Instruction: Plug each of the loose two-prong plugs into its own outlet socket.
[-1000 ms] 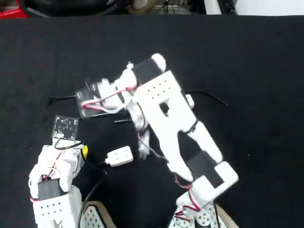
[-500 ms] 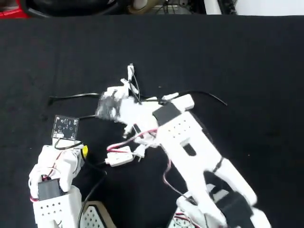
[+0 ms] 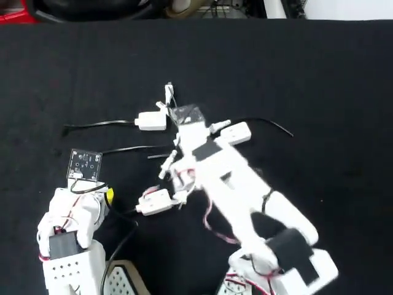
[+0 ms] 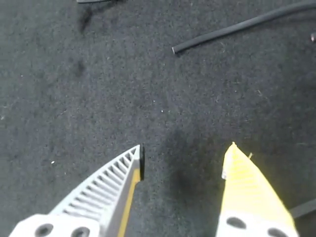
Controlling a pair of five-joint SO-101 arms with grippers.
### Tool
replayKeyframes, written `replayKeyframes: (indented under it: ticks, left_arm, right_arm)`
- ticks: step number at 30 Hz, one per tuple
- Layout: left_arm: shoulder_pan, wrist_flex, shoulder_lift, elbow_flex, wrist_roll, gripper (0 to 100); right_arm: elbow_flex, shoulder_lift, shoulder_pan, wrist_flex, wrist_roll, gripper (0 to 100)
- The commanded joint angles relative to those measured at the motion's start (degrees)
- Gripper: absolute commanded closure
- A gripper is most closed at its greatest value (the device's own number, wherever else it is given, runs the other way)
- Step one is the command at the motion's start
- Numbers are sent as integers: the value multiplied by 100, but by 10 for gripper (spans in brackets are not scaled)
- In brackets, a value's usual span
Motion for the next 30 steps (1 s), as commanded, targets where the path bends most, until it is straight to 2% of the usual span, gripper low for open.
replayKeyframes:
  ticks: [1, 3, 7, 11, 14, 19, 23, 26, 30]
  left_arm:
    - [-4, -97, -53, 31, -70, 733]
    - [-4, -97, -53, 31, -70, 733]
    - [-4, -97, -53, 31, -70, 733]
    - [-4, -97, -53, 31, -70, 733]
    - [-4, -97, -53, 31, -70, 733]
    - [-4, -97, -53, 31, -70, 733]
    - [-4, -97, -53, 31, -70, 733]
    - [-4, -97, -53, 31, -70, 733]
    - [-4, -97, -53, 40, -70, 733]
  right_arm:
    - [-1174, 198, 571, 440, 2400, 842]
    - [-2000, 374, 870, 738, 3692, 846]
    - [-3407, 892, 1495, 1064, 3640, 845]
    - [-4092, 1367, 1785, 1538, 4589, 842]
    - [-4382, 1358, 1741, 2277, 4642, 807]
    - [-4215, 655, 1240, 3200, 3165, 818]
    - [-2870, 4, 413, 3182, 1749, 820]
    - [-1508, -268, -97, 2224, 580, 819]
    - [171, -347, -448, -44, -1284, 819]
